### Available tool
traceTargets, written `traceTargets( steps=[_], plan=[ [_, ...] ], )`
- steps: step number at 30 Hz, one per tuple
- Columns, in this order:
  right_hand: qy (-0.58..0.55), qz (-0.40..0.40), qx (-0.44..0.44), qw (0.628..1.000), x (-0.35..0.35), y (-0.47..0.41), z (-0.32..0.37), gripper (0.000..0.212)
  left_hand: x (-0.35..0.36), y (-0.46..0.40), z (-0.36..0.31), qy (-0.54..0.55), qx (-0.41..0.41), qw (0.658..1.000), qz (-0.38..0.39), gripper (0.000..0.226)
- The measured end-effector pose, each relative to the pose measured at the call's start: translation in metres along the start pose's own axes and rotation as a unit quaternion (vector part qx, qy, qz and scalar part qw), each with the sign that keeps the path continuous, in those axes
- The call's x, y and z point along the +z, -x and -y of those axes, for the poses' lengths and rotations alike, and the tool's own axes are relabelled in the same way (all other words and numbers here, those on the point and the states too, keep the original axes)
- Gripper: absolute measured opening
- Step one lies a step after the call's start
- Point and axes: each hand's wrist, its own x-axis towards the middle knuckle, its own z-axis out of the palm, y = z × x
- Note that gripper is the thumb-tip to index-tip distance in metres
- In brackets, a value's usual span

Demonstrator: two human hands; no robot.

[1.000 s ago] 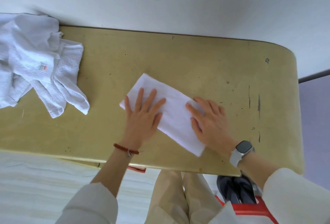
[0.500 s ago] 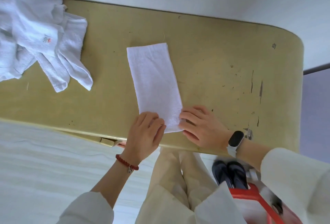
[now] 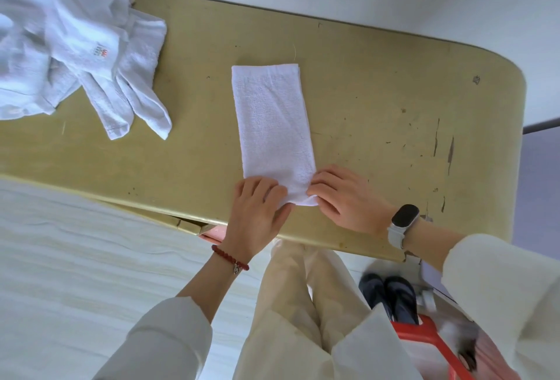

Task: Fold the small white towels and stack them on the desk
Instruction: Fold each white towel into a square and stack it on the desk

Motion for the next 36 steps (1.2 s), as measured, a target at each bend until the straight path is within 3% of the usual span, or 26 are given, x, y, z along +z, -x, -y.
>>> traceTargets(
  steps=[3,8,15,20,28,31,36],
  plan=[
    [0.042,0.01,-0.032,0.999,0.0,0.005,-0.007,0.021,-0.005,0.004,0.006,0.038,0.037,0.999,-0.011,0.012],
    [0.104,-0.005,-0.087,0.991,0.001,0.005,-0.007,0.024,-0.007,0.016,0.016,0.05,0.086,0.995,0.009,0.034],
    [0.14,-0.042,-0.149,0.978,0.0,0.013,-0.012,0.016,-0.009,0.022,0.025,0.071,0.112,0.99,0.039,0.011],
    [0.173,-0.032,-0.116,0.978,0.005,0.014,-0.003,0.004,-0.013,0.018,0.026,0.074,0.109,0.991,0.031,0.01],
    [0.169,-0.01,-0.11,0.979,0.003,-0.004,-0.002,0.019,-0.016,0.014,0.025,0.06,0.114,0.992,0.017,0.006],
    [0.152,-0.004,-0.089,0.984,-0.002,-0.013,0.001,0.019,-0.019,0.01,0.023,0.046,0.105,0.993,0.032,0.017],
    [0.096,-0.016,0.01,0.995,-0.032,-0.035,0.006,0.014,-0.032,-0.004,0.025,0.035,0.072,0.997,0.004,0.004]
  ],
)
